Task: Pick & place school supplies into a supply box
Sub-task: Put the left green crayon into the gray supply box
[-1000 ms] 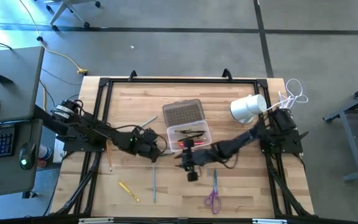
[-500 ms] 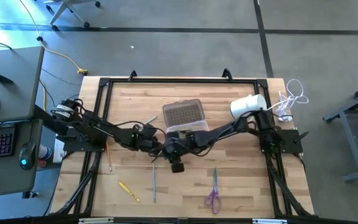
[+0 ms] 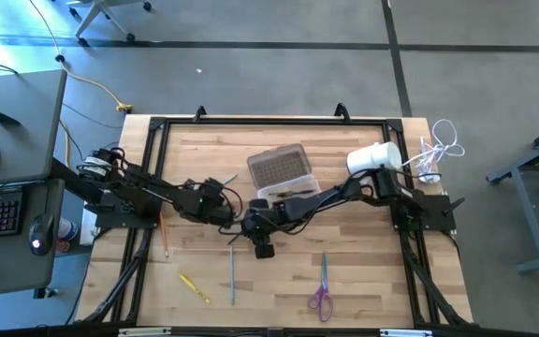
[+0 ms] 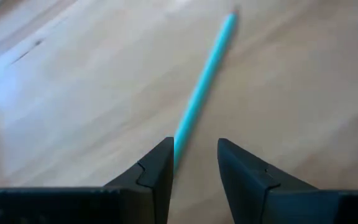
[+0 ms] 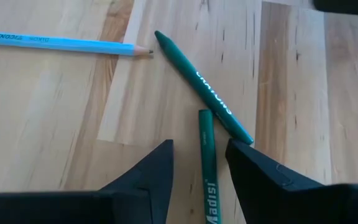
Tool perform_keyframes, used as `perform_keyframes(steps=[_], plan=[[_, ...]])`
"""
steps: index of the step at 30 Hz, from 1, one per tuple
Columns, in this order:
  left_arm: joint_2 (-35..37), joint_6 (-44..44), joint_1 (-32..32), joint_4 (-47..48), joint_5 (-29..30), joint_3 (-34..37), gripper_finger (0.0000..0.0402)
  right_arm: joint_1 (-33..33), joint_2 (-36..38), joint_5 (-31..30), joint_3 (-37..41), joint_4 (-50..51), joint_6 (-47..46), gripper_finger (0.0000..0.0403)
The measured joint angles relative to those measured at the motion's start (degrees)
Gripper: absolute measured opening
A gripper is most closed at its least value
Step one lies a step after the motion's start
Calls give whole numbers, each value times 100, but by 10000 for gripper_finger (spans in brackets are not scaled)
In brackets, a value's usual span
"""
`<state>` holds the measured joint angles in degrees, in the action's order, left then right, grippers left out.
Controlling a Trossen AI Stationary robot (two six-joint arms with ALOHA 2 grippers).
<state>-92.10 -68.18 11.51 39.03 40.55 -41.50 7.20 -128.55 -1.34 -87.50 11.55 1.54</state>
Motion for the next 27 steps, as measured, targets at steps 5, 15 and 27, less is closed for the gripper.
perform_keyframes(steps=[5,15,27], plan=[[0,90,-269,-38,18,0,159,-53,-2,167,2,63,-3,134],[-2,103,-521,-309,374,0,159,-56,-9,490,17,-169,-118,13],[-2,245,-514,-344,387,0,159,78,158,321,44,-134,-63,6]])
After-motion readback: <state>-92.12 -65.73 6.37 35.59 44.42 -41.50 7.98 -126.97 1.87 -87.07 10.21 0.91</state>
